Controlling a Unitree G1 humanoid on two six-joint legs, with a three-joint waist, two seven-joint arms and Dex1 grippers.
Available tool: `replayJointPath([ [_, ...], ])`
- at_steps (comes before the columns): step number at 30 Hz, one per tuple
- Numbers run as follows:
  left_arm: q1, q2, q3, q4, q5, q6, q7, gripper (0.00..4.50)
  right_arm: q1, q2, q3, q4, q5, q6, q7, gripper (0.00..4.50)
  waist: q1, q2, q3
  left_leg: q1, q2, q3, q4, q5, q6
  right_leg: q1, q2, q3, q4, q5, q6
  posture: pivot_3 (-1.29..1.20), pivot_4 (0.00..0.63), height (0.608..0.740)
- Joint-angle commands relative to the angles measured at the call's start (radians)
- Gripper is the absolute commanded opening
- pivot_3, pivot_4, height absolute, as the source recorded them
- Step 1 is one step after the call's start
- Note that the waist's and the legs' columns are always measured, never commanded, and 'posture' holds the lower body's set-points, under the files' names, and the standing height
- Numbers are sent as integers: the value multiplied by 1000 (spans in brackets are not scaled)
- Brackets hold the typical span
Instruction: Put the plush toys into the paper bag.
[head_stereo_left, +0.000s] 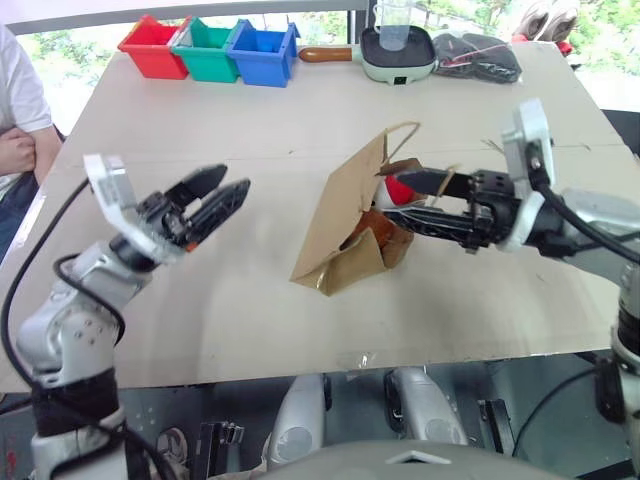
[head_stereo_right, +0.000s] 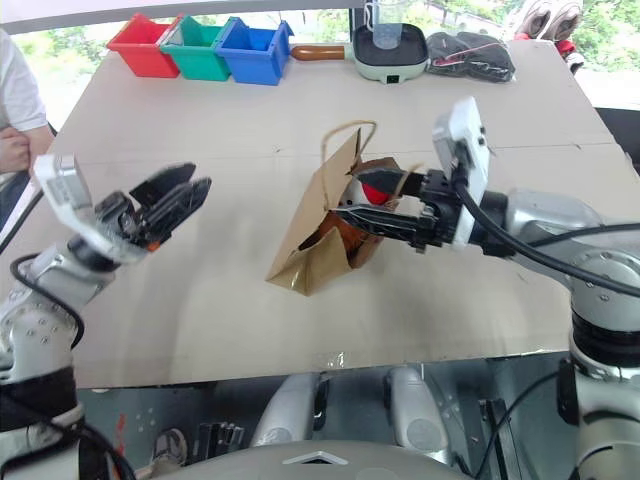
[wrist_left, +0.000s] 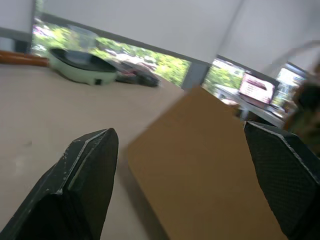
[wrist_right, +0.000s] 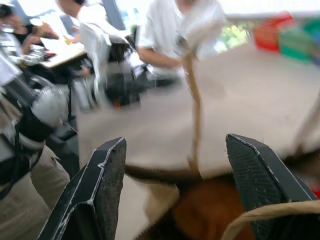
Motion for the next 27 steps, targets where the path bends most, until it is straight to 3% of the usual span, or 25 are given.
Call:
replayJointPath([
  [1,93,42,39,-84,-21,13,-65,4437,-59,22,35,-2,-1,-26,32,2981,2,0,0,0,0,0,0,0,0,0,0,0,0,0,0,0,150,740],
  [4,205,57,1,-164,54,-30,-116,4437,-101,35,74,22,-37,-36,71,2981,4,0,0,-1,0,1,-1,0,0,0,-1,1,-2,0,0,0,150,740],
  [11,303,-39,-146,-283,248,-164,-44,4437,-114,50,129,62,-112,-55,130,2981,18,0,0,-1,-1,3,-1,0,0,0,-2,2,-4,0,0,0,150,740],
  [22,278,-155,-429,-281,628,-353,133,4437,-134,83,136,78,-136,-43,135,2981,26,0,0,-1,-1,3,-1,0,0,0,-1,2,-3,0,0,0,150,740],
  [27,190,-232,-535,-181,788,-445,222,4437,-136,104,133,77,-143,-35,98,2981,28,0,-1,-1,-1,3,-1,0,0,0,-1,2,-3,0,0,0,150,740],
])
